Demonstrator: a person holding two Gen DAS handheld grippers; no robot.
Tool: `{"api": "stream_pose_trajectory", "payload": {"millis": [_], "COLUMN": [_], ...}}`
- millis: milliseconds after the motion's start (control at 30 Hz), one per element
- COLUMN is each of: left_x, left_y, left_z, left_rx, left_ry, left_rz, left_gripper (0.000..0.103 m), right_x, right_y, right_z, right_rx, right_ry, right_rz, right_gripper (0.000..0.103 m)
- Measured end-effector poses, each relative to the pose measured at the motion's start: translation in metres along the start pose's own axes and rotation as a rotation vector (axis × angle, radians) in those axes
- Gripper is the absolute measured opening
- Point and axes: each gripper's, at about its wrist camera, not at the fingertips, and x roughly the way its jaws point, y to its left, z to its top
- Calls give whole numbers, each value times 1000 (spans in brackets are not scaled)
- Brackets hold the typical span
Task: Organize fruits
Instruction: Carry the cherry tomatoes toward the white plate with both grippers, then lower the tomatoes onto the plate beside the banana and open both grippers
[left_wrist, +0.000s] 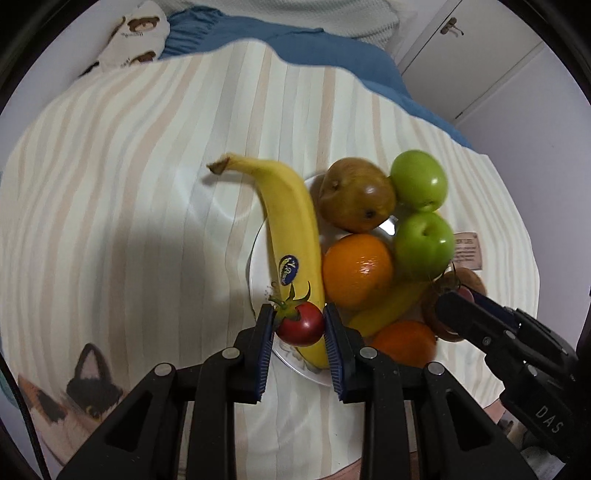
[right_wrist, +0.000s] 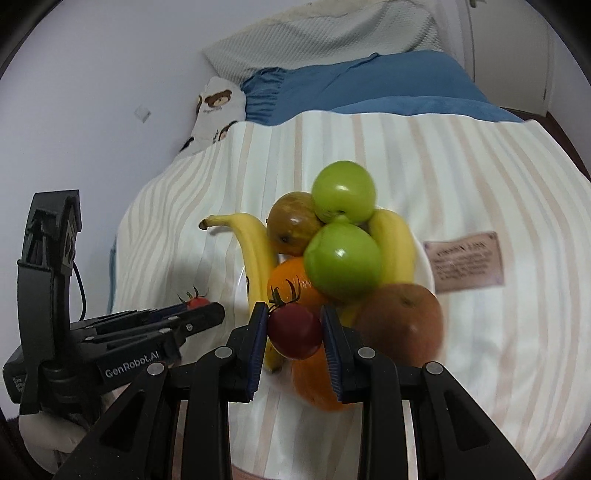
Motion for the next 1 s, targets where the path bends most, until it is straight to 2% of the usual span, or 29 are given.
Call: {"api": "stream_pose_trajectory", "payload": {"millis": [300,500,767,833,1000], "left_x": [33,31,30,30,31], "left_y": [7,10,22,26,36], "left_z": [-4,-7,-14,-15,-14], "left_rx": [19,36,17,5,-53], "left_ry": [61,42,33,35,59], "left_rz": [-10,15,10,-4,-36], "left_gripper": [24,26,26,26,31], "right_x": [29,43,57,64,67], "right_y": [3,4,21,20,17], "right_z": [0,-1,-4,-6,-10], "right_rx": [-28,-32,-81,-67,-38], "right_ry": [71,94,128,154,157], "right_rz": [-61,-81,-42,-26,-14], "right_gripper": [31,32,32,32,33]}}
